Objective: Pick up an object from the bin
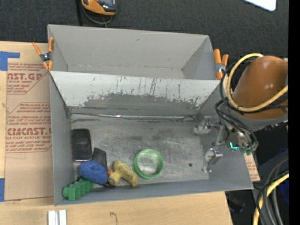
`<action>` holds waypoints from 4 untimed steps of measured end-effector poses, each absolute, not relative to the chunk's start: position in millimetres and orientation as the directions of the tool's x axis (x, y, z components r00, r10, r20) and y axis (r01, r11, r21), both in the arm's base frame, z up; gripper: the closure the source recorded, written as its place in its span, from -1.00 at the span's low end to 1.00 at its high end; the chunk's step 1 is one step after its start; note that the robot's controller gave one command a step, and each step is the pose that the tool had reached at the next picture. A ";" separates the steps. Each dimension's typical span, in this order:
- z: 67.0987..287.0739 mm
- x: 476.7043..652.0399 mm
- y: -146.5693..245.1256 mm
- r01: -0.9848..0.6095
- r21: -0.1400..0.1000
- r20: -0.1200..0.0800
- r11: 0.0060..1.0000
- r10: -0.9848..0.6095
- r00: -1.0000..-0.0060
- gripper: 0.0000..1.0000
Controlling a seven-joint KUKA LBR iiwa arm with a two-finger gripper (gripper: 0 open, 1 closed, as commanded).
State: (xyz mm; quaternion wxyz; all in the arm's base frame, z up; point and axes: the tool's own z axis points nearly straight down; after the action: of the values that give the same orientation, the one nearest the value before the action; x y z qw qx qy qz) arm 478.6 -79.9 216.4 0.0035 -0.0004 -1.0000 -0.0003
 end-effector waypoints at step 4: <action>103.5 490.6 10.2 -0.085 0.001 -0.004 0.996 -0.085 -0.996 -1.00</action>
Offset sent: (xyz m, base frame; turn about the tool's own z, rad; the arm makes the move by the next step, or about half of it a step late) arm 0.0305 0.0579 -0.1212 0.0504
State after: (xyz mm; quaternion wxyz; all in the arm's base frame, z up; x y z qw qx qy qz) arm 490.6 10.2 103.5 -0.0020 0.0425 -0.9991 -0.0007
